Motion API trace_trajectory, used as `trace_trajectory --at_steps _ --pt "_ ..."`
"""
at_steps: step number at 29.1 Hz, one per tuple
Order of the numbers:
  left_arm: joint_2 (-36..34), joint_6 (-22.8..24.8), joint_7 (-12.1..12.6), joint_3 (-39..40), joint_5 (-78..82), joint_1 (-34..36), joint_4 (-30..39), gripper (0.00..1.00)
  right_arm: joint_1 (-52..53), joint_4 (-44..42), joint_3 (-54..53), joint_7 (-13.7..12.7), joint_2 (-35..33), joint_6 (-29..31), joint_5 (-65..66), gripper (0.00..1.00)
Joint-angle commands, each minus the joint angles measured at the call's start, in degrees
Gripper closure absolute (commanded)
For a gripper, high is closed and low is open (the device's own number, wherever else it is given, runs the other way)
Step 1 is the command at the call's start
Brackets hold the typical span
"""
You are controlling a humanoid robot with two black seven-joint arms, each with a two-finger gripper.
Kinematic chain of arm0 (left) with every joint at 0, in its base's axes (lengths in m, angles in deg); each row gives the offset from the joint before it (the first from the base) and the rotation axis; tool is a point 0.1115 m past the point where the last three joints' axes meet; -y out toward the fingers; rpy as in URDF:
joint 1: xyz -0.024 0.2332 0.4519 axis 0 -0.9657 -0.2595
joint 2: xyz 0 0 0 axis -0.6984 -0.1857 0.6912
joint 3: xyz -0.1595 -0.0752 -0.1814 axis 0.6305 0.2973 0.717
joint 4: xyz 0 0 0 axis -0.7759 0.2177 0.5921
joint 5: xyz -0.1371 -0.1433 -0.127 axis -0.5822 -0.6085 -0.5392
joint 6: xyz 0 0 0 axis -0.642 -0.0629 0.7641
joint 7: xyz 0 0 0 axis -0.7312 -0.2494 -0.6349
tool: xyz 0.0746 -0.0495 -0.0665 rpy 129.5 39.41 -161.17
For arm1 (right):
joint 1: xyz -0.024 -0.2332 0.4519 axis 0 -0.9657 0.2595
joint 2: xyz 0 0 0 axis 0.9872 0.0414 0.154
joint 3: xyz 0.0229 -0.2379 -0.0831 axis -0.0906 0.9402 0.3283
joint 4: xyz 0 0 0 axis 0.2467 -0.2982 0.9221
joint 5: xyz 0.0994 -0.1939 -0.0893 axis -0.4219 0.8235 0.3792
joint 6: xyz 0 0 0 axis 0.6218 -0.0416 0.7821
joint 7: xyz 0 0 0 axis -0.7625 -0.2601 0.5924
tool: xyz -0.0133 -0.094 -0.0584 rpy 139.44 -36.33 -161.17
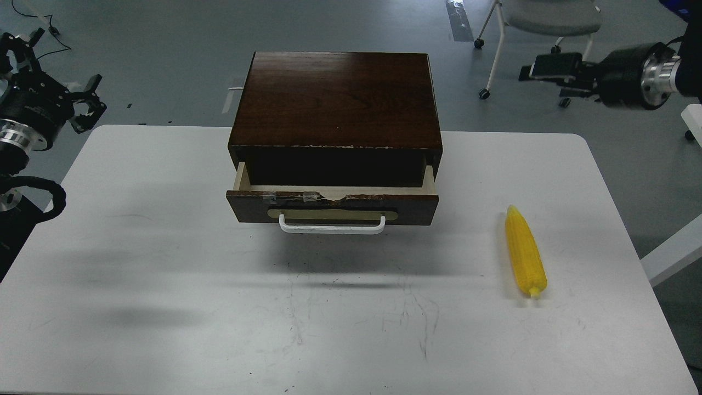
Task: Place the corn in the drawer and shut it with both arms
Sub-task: 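Move the right gripper toward the yellow corn cob on the table, then lower the right gripper over the corn cob and close on it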
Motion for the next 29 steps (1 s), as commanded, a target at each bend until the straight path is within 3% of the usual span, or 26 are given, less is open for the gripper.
trace_trajectory --at_steps 1,11,16,24,29 --pt "-0.1 0.0 -0.4 0.1 0.0 0.1 -0.4 0.0 -2.9 5.9 1.3 -4.9 -0.9 0.0 3.3 0.0" --pt "-0.2 0.0 -0.3 0.1 0.0 0.2 -1.0 0.0 -9.7 7.0 1.8 -9.4 3.3 0.0 7.5 0.05" --pt "0.1 0.0 -0.4 0.2 0.0 0.3 -0.9 0.0 -13.2 1.4 1.5 -11.8 6.1 0.0 7.5 0.03" --pt "0.0 0.0 -0.5 0.3 -0.1 0.2 -0.9 0.0 -17.3 -3.8 -0.3 -11.5 8.5 0.0 7.1 0.01" --pt "-0.2 0.0 -0.4 0.6 -0.1 0.6 -0.9 0.0 -18.3 -4.2 -0.7 -11.5 10.6 0.0 7.2 0.07"
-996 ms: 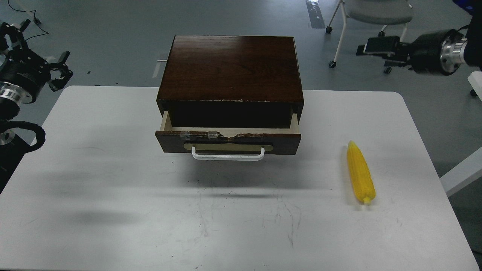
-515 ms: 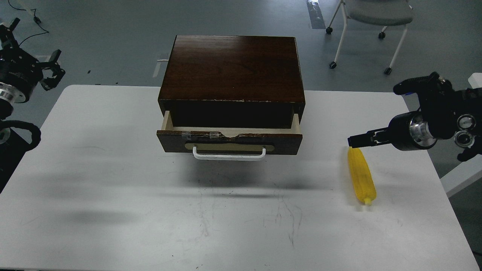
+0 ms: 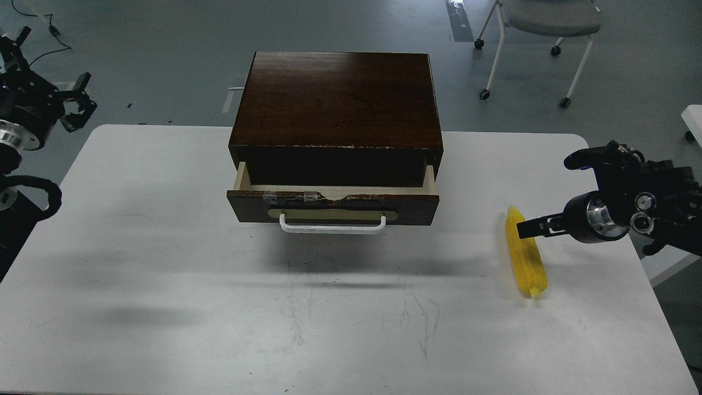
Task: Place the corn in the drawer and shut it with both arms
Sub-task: 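Lower the right gripper over the corn cob and close on it, then lift the corn cob with the right gripper and carry it over the open drawer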
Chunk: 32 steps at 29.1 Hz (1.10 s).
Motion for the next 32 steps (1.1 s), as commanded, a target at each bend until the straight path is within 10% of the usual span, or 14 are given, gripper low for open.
trace_trajectory --at_steps 1,5,9,14,32 --pt "-0.2 0.0 0.1 0.1 0.0 0.4 0.0 0.0 -0.5 -0.3 -0.2 0.1 1.3 0.0 0.1 0.08" --pt "-0.4 0.0 0.0 0.1 0.0 0.3 0.1 0.0 -0.7 -1.2 -0.1 0.2 2.5 0.0 0.1 0.18" --pt "-0.5 0.0 0.0 0.1 0.0 0.3 0.0 0.0 -1.4 -2.1 0.1 -1.1 3.5 0.0 0.3 0.66" --pt "-0.9 0.0 0.2 0.1 0.0 0.3 0.0 0.0 -1.5 -1.9 -0.1 -2.0 3.0 0.0 0.0 0.85" --pt "-5.0 0.0 1.0 -0.6 0.9 0.7 0.0 0.01 23.7 6.3 -0.2 -1.4 -8.3 0.0 0.4 0.96"
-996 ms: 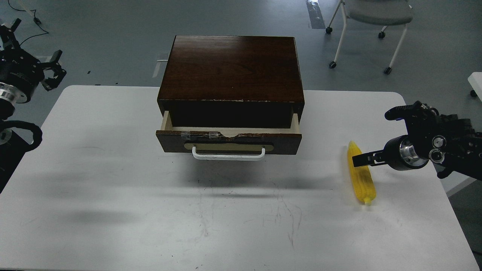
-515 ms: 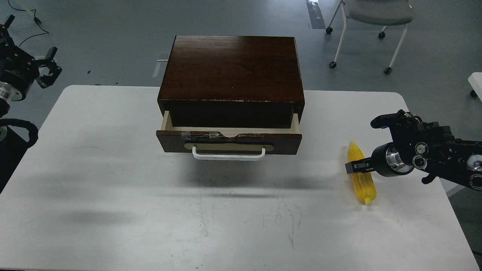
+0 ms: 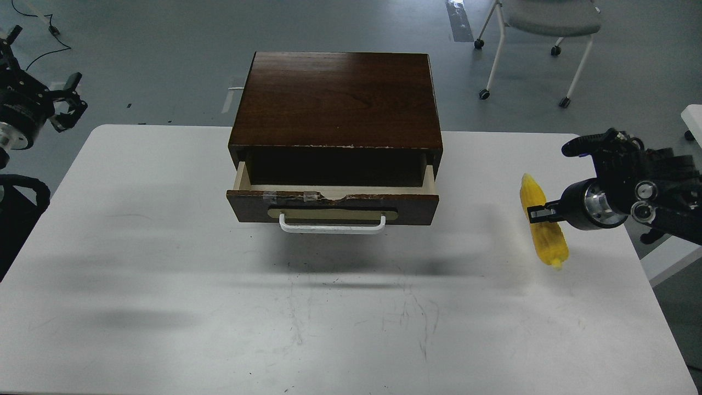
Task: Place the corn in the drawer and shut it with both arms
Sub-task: 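Lift the corn cob with the right gripper and carry it over the open drawer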
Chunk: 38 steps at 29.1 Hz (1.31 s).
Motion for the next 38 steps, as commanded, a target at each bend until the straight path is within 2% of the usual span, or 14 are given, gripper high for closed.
trace_trajectory --at_steps 1,5,11,16,17,21,24,28,38 --pt "-0.9 0.0 -0.1 0.1 0.4 0.0 0.0 0.01 9.2 1.5 0.0 0.8 -1.7 0.0 0.0 0.96" --pt "-1.0 0.0 -0.1 0.1 0.5 -0.3 0.0 0.01 18.0 2.4 -0.6 1.0 0.0 0.0 0.2 0.96" --pt "-1.0 0.0 -0.1 0.4 0.4 -0.5 0.1 0.01 24.0 4.4 -0.7 1.4 11.2 0.0 7.4 1.0" --pt "-1.0 0.0 0.1 0.3 0.5 -0.3 0.0 0.01 25.0 5.0 -0.6 2.4 22.3 0.0 15.9 1.0" --pt "-1.0 0.0 0.1 0.3 0.5 -0.3 0.0 0.01 25.0 5.0 -0.6 2.4 22.3 0.0 15.9 1.0" --pt "-1.2 0.0 -0.1 0.3 0.4 -0.4 0.0 0.01 25.1 7.9 -0.5 5.2 28.7 0.0 27.2 1.0" --pt "-2.3 0.0 -0.2 0.3 0.5 -0.5 0.0 0.01 24.6 10.5 0.3 5.9 32.1 0.0 31.3 1.0" --pt "-3.4 0.0 -0.5 0.2 0.4 -0.8 0.0 0.01 24.2 11.7 4.2 6.9 32.7 0.0 34.5 1.0" --pt "-4.3 0.0 -0.5 0.2 0.4 -1.5 -0.1 0.01 21.5 11.1 8.8 6.9 36.4 0.0 40.3 1.0"
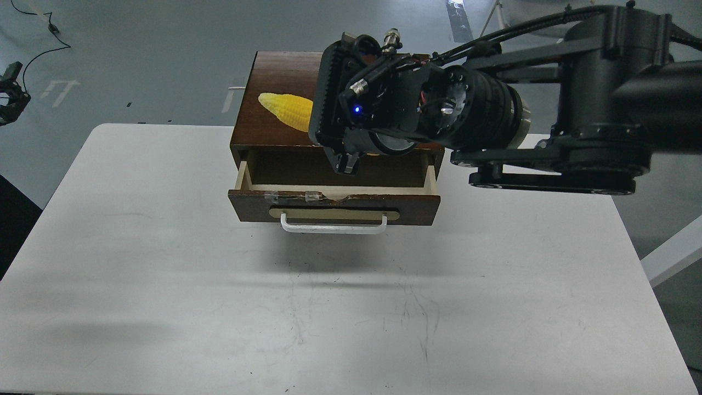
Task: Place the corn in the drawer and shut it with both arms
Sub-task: 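Lift the corn cob with the right gripper and carry it over the open drawer, then lower the corn into the drawer and open the right gripper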
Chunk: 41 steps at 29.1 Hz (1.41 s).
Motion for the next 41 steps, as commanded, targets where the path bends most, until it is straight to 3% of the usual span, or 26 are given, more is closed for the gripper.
trace_trajectory --at_steps 1,6,10,11,13,21,32,36,41 --pt "0.0 0.0 0.1 0.0 -0.1 -0.4 0.0 0.01 -1.0 -0.7 0.3 0.2 0.5 0.0 1.5 1.0" --pt "0.3 0.0 0.0 0.0 -0.1 -1.2 -0.1 0.01 -1.5 -0.8 0.3 1.8 0.5 0.0 1.3 0.96" --pt "0.3 0.0 -0.3 0.0 -0.1 -1.3 -0.1 0.01 -3.1 -0.7 0.3 1.8 0.5 0.0 1.4 0.81" --pt "0.3 0.0 -0.6 0.0 -0.1 -1.5 -0.1 0.01 -3.4 -0.7 0.2 1.8 0.6 0.0 1.3 0.69" --pt "0.1 0.0 -1.2 0.0 -0.1 -2.0 -0.1 0.01 -3.7 -0.6 0.3 1.8 0.6 0.0 1.3 0.56" --pt "0.3 0.0 -1.5 0.1 -0.1 -2.2 -0.1 0.01 -3.7 -0.7 0.3 1.8 0.6 0.0 1.3 0.21" --pt "-0.1 0.0 -2.1 0.6 -0.1 -2.0 -0.1 0.01 -2.9 -3.0 -1.1 1.9 0.8 0.0 0.4 0.15" --pt "-1.3 0.0 -2.0 0.6 -0.1 -1.4 0.2 0.02 -3.8 -11.9 -11.2 2.3 0.3 0.0 -4.1 0.06" --pt "-1.1 0.0 -1.9 -0.2 0.3 -1.3 0.4 0.08 -5.1 -21.0 -20.0 2.2 0.0 0.0 -16.0 0.04"
